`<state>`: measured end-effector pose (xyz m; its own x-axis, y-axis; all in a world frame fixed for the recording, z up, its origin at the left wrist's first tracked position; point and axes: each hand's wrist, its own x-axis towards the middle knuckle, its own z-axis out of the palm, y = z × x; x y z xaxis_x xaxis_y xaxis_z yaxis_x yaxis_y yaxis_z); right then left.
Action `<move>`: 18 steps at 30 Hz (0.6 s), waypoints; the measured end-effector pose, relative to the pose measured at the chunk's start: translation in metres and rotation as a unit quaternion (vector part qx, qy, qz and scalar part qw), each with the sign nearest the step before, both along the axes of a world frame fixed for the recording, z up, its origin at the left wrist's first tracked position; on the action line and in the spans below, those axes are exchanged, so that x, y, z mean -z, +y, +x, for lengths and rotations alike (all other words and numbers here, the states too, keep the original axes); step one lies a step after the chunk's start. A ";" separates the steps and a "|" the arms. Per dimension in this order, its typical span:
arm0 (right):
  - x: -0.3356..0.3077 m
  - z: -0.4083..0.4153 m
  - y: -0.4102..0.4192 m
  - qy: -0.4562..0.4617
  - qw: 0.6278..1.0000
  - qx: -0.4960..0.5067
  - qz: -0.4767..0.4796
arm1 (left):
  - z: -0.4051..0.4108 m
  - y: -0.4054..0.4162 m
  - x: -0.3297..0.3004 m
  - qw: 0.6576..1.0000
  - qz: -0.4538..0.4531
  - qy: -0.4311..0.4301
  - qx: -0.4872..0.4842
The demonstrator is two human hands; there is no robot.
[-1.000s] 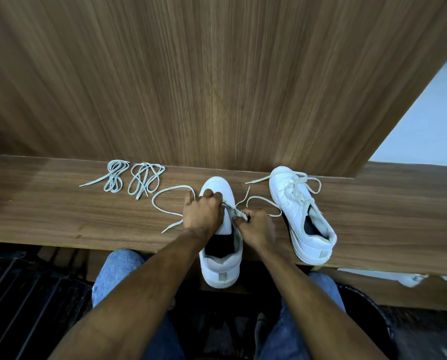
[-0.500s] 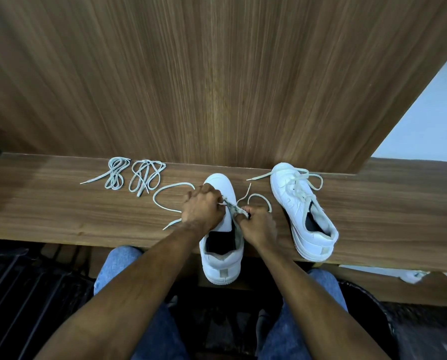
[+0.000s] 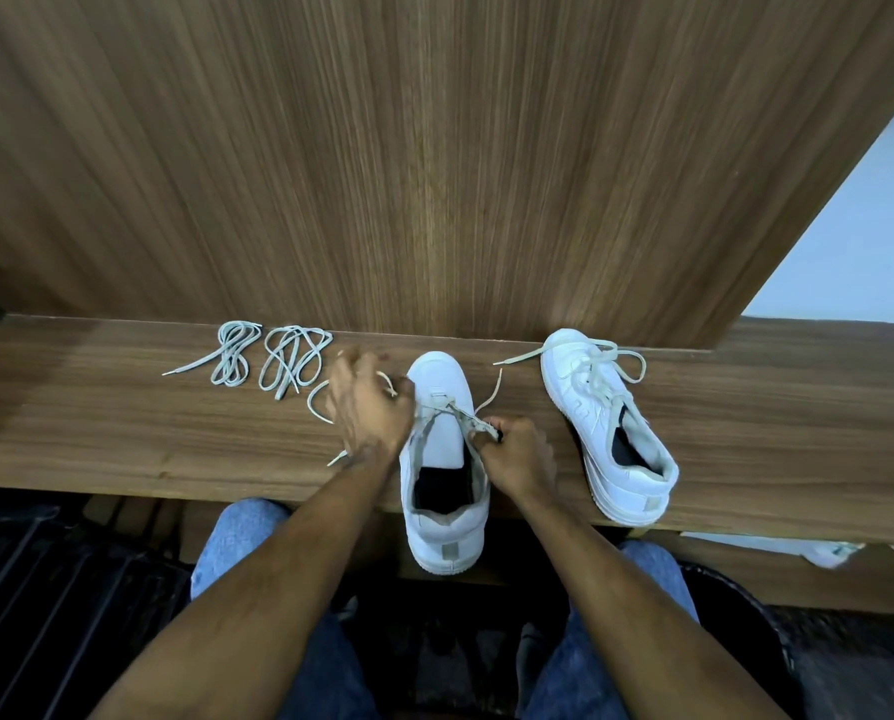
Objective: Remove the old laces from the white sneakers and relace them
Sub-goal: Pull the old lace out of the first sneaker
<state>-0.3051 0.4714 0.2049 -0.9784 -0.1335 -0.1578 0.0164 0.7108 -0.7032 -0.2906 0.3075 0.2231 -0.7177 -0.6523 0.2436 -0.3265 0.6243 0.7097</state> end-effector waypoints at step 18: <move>-0.007 0.001 0.001 -0.004 1.000 -0.008 0.005 | -0.027 -0.018 -0.038 0.863 0.337 0.314 -0.208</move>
<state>-0.3041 0.4728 0.2115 -0.9750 -0.1473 -0.1666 0.0104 0.7182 -0.6958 -0.3178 0.2895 0.2614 -0.2517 -0.9672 -0.0358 0.1583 -0.0777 0.9843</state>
